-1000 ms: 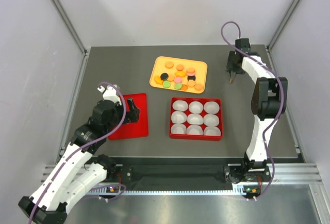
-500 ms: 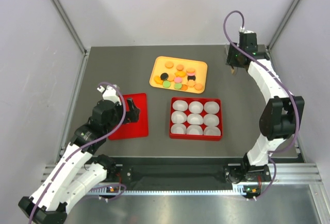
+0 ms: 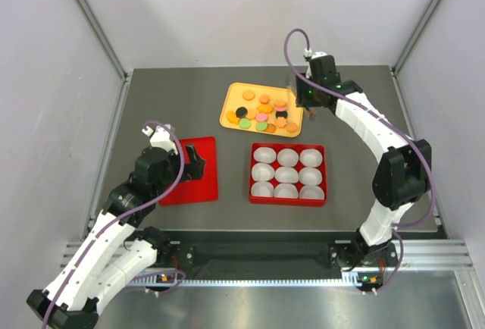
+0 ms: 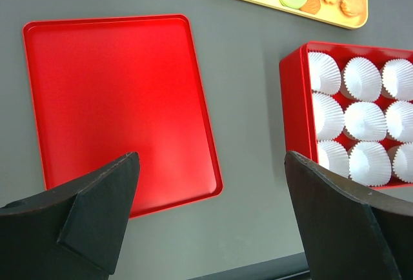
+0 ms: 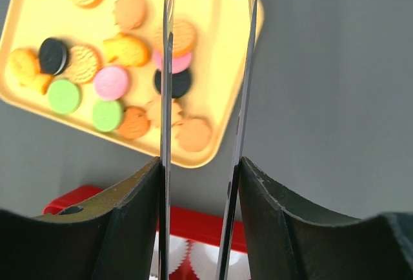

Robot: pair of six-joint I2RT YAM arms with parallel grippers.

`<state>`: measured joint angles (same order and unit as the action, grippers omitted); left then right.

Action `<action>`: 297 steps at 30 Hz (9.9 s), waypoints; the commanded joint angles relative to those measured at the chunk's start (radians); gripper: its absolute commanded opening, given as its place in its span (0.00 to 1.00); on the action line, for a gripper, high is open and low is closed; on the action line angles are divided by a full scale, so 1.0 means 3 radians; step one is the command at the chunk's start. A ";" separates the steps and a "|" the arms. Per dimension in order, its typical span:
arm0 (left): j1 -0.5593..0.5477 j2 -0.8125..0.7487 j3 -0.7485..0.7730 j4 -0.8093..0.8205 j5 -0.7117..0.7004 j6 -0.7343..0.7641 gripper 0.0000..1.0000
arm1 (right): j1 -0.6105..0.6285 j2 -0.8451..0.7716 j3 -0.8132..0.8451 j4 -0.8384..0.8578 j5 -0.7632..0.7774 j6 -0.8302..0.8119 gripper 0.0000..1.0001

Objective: Pack the cookies

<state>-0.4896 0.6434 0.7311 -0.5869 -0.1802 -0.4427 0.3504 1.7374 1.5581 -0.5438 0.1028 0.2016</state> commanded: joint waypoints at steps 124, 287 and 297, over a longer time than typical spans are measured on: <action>0.0001 0.0110 0.0002 0.0064 -0.0064 0.0003 0.99 | 0.1470 -0.2002 -0.2387 0.0560 -0.0041 0.0826 0.49; -0.0060 0.0146 0.0002 0.0044 -0.0130 -0.0017 0.99 | 0.0417 -0.0459 -0.0470 0.0043 0.0230 0.0029 0.46; -0.0060 0.0151 0.0007 0.0049 -0.0120 -0.0017 0.99 | 0.0376 0.0042 -0.0295 0.0059 0.0174 0.0054 0.49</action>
<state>-0.5041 0.6941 0.7300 -0.5880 -0.2028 -0.4435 0.4686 1.7363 1.4170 -0.5575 0.1558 0.2199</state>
